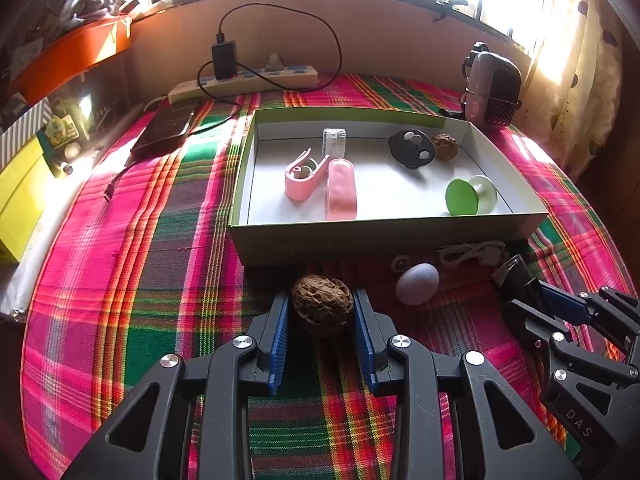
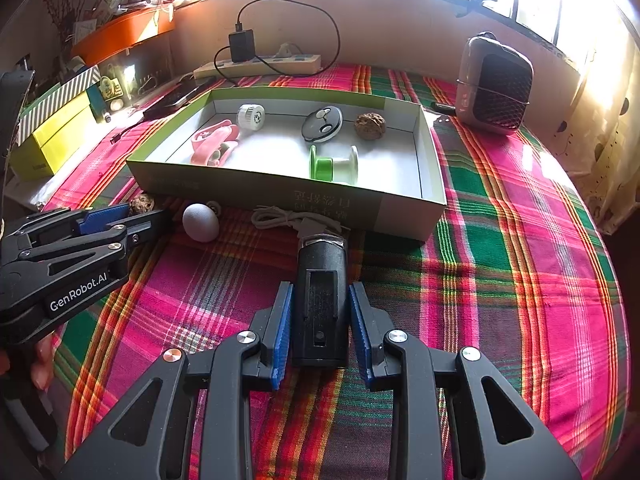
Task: Organize objects
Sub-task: 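Close the left gripper on the walnut while the right gripper holds the black device, then carry the walnut in the left gripper and black device in the right over the box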
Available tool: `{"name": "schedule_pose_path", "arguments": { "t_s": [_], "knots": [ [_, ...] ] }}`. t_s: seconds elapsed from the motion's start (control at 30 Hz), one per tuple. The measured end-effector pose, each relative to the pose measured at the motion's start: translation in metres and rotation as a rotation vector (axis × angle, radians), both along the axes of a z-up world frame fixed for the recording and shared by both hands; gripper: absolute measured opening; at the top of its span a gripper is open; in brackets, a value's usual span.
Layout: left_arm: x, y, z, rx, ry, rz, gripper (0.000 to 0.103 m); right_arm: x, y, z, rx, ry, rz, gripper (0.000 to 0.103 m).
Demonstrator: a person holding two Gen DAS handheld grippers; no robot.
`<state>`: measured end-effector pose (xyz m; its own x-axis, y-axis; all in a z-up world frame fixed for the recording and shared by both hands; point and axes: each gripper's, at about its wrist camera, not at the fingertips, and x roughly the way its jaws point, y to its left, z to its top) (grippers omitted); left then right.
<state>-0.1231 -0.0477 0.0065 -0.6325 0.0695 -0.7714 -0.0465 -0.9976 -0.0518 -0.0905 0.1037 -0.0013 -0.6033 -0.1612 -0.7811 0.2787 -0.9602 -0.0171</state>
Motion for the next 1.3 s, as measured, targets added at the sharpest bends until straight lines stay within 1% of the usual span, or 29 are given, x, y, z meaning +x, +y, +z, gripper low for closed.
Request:
{"name": "schedule_pose_path", "arguments": {
  "t_s": [0.3, 0.5, 0.6, 0.9, 1.3],
  "knots": [
    [0.007, -0.001, 0.003, -0.014, 0.013, 0.010, 0.028, 0.001, 0.002, 0.002, -0.018, -0.006, 0.005, 0.029],
    [0.013, 0.001, 0.008, -0.017, 0.029, 0.007, 0.028, 0.004, 0.003, 0.008, -0.044, 0.013, 0.016, 0.029],
    [0.016, 0.002, 0.012, -0.017, 0.038, 0.009, 0.028, 0.004, 0.004, 0.010, -0.053, 0.011, 0.018, 0.029],
    [0.021, 0.005, 0.029, -0.018, 0.077, 0.005, 0.028, 0.004, 0.005, 0.025, -0.077, 0.042, 0.038, 0.029],
    [0.011, 0.013, 0.047, 0.017, 0.104, -0.022, 0.028, -0.008, 0.013, 0.044, -0.098, 0.066, 0.027, 0.029]
  ]
}}
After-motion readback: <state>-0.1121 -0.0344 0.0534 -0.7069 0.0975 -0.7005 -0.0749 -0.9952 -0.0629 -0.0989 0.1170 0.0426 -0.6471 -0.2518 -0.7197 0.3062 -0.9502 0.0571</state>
